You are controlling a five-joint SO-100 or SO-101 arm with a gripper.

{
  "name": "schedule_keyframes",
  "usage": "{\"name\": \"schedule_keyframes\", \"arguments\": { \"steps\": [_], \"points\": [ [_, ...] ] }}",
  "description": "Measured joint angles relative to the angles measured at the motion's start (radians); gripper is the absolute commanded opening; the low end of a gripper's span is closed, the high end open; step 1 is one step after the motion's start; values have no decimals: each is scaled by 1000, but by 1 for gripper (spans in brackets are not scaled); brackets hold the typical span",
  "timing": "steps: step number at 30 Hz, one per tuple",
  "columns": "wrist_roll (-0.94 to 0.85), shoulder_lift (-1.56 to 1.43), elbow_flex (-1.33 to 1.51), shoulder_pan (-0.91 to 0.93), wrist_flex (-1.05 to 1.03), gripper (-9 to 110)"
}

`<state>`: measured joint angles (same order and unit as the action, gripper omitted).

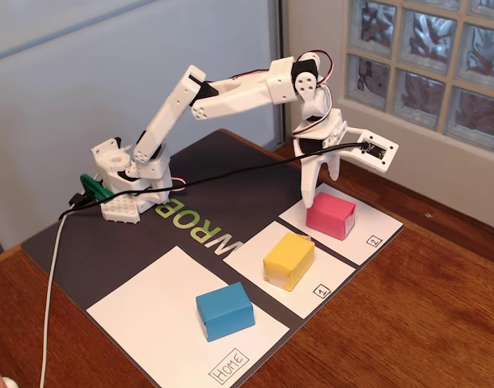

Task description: Move box red to home

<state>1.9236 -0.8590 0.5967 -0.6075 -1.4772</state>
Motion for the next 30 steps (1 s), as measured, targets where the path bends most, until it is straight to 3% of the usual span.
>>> {"name": "schedule_keyframes", "arguments": {
  "steps": [17, 30],
  "points": [
    [3, 175, -112, -5, 0, 52],
    [3, 403, -348, 3, -6, 54]
  ]
}}
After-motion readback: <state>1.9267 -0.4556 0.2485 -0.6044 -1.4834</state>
